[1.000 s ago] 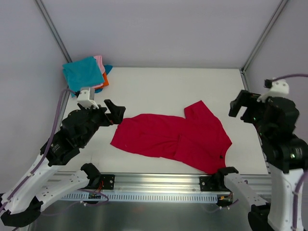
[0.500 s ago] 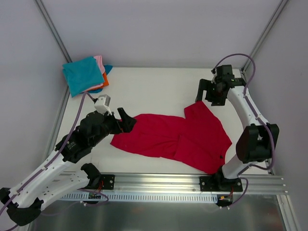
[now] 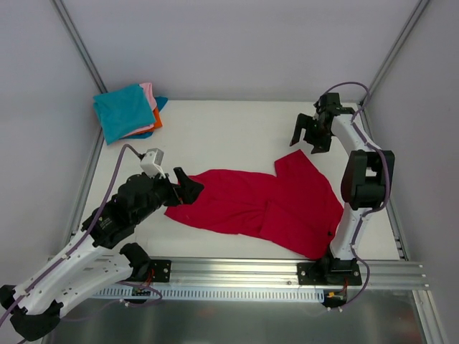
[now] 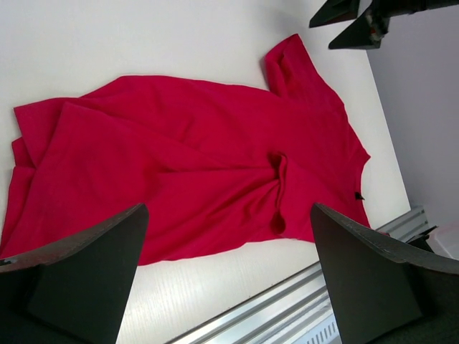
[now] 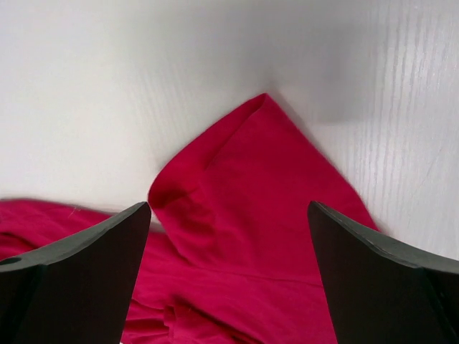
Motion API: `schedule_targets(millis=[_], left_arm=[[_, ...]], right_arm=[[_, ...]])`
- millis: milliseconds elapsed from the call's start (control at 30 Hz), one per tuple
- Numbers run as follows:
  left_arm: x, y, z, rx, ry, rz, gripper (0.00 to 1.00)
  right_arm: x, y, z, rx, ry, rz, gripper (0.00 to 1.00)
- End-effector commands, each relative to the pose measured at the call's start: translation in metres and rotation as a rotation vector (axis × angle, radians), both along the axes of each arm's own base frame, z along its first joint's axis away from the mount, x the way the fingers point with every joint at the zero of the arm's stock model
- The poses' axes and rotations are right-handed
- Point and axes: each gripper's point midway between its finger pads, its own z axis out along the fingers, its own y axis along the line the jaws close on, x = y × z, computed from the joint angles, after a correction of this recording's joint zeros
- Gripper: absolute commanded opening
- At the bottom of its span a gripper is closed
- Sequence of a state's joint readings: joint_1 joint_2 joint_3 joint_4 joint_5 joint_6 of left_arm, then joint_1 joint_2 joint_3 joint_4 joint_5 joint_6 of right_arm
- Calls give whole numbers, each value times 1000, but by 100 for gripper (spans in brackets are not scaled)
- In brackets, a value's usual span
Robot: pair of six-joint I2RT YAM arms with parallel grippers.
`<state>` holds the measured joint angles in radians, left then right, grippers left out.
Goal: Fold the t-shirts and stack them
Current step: Flatten out the tshirt
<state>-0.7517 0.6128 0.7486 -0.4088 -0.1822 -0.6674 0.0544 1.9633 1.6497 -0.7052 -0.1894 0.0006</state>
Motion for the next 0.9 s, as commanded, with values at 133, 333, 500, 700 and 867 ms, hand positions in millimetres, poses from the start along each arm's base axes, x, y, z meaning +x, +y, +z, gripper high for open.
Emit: schedule_targets(millis=[133, 333, 500, 700, 867], left_arm=[[-5, 1, 8, -25, -11, -12, 99], [-3, 1, 8, -15, -11, -11, 99], [-3, 1, 8, -11, -10, -11, 99], [-4, 5, 6, 7, -10, -1, 99], [-4, 6, 4, 11, -7, 2, 99]], right_arm=[[11, -1, -25, 47, 58, -36, 96], [16, 0, -37, 73, 86, -37, 93], [22, -4, -48, 76, 103, -49, 92], [26, -5, -58, 97, 126, -59, 90], [30, -17, -63, 111, 137, -92, 90]])
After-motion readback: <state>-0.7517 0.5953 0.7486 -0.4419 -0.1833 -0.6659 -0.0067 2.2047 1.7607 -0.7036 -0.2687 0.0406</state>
